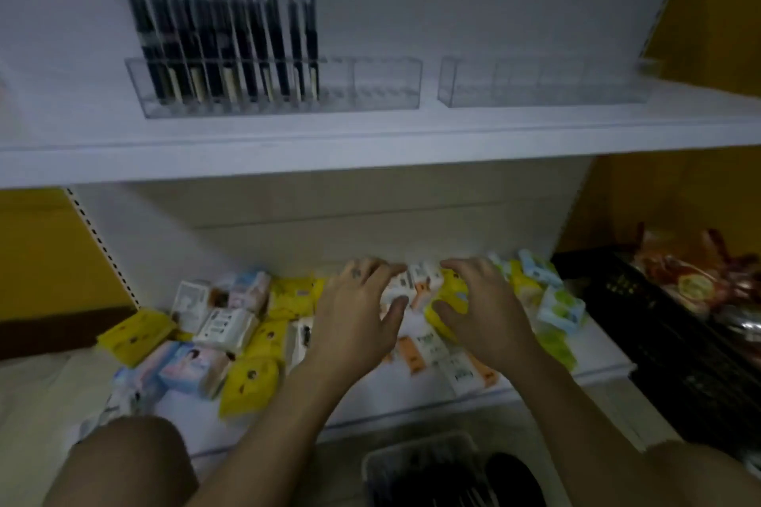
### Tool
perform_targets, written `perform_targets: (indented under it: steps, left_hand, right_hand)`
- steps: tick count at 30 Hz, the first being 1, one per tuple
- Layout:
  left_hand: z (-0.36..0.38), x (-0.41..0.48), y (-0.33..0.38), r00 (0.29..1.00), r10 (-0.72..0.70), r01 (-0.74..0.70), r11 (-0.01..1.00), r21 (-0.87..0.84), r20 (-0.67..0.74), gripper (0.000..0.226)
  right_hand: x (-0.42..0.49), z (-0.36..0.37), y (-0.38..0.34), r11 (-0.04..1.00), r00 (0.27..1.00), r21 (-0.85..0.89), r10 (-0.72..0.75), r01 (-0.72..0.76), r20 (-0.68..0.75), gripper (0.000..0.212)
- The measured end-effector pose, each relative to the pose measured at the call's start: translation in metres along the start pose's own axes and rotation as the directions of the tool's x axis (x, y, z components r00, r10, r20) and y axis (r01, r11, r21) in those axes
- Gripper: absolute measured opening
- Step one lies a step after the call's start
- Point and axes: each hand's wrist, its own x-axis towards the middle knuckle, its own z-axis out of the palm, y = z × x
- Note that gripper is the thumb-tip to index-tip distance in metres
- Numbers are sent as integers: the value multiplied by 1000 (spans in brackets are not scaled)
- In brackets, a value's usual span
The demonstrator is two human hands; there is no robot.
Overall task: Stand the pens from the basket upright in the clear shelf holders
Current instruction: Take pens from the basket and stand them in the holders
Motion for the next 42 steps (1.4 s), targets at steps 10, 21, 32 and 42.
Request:
perform_targets:
  steps: [10, 21, 32, 42]
  left_hand:
    - [138, -115, -8, 750, -264, 291, 955, 56, 606, 67]
    - [209, -197, -32, 330, -392, 471, 856, 210, 859, 66]
    - [282, -236, -14, 69, -286, 692, 704, 160, 956, 35]
    - [305, -247, -25, -106, -293, 749, 605, 270, 950, 42]
  right_hand:
    - [-98, 122, 115, 945, 793, -130, 323, -300, 516, 67]
    - [-128, 187, 163, 898, 592, -237, 426, -372, 684, 64]
    - [-127, 217, 238, 857, 403, -409, 509, -312, 760, 29]
    - [-132, 257, 257, 876, 391, -381, 475, -297, 788, 20]
